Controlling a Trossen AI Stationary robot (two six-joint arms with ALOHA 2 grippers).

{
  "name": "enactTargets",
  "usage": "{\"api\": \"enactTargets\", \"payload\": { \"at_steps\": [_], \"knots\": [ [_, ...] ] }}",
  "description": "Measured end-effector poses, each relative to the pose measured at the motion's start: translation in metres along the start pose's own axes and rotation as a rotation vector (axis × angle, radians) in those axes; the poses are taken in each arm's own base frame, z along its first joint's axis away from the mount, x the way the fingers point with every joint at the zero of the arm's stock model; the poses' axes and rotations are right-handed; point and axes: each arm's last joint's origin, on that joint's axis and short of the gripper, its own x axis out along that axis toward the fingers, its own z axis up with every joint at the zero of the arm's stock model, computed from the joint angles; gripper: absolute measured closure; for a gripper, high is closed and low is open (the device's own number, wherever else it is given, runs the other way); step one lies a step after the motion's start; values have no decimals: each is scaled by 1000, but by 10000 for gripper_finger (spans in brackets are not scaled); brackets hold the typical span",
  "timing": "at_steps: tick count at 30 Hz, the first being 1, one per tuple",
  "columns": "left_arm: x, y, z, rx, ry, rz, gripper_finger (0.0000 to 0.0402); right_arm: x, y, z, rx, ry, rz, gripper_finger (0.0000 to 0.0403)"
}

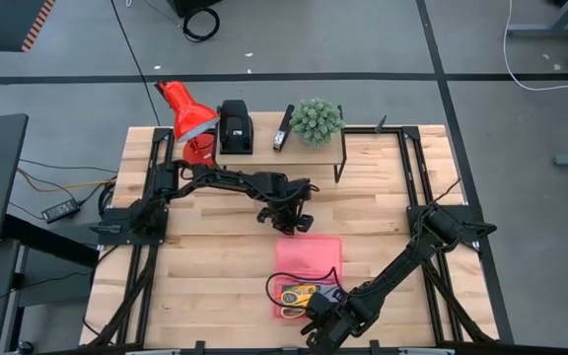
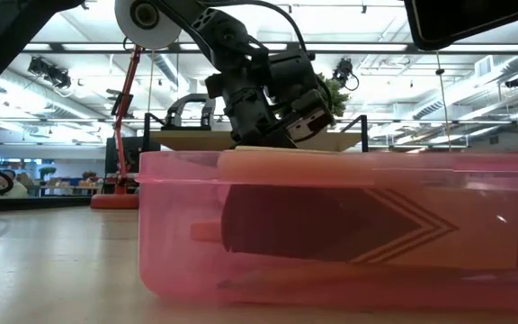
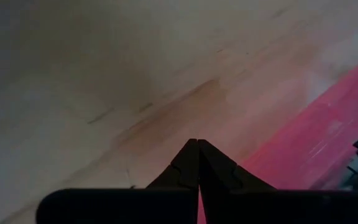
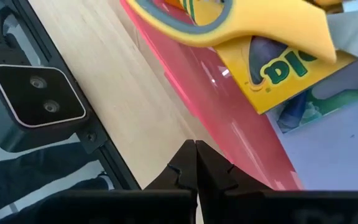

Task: Pack school essentials
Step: Close the pink supply box

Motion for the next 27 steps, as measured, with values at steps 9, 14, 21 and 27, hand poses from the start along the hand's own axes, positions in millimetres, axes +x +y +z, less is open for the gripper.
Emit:
{"api": "enactTargets", "payload": {
  "at_steps": [9, 14, 21, 27],
  "knots": [
    [-9, -1, 10, 5, 33, -62, 384, 0, 0, -1, 4, 25, 3, 397],
    [-22, -15, 16, 57, -2, -110, 395, 0, 0, -1, 15, 32, 3, 397],
    [-39, -35, 21, 94, -43, -169, 387, 1, -2, 9, 49, 30, -3, 397],
    [-47, -33, 21, 153, -41, -109, 391, 3, -5, 21, 56, 16, -8, 397]
  ]
}}
